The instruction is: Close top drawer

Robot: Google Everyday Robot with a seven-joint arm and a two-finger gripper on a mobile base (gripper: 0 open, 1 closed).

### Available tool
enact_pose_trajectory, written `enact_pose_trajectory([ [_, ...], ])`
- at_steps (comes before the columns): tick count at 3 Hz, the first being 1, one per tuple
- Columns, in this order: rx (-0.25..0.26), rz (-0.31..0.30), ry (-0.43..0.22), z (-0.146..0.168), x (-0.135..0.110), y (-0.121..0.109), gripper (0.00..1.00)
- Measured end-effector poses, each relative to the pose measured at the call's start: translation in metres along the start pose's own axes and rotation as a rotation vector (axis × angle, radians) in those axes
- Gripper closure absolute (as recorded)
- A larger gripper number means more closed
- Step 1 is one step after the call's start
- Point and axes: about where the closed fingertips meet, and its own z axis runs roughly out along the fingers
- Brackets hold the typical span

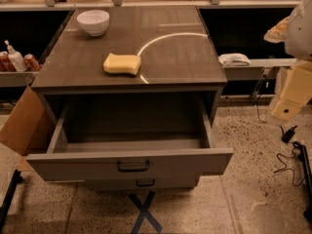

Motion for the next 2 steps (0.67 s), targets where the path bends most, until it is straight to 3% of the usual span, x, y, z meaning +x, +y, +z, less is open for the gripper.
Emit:
enact_pose_trajectory([
  [1,0.000,-0.001,0.000,0.000,0.000,0.000,0.00],
  [2,-0.054,-0.068,0.010,0.029,-0.001,0.007,0.00],
])
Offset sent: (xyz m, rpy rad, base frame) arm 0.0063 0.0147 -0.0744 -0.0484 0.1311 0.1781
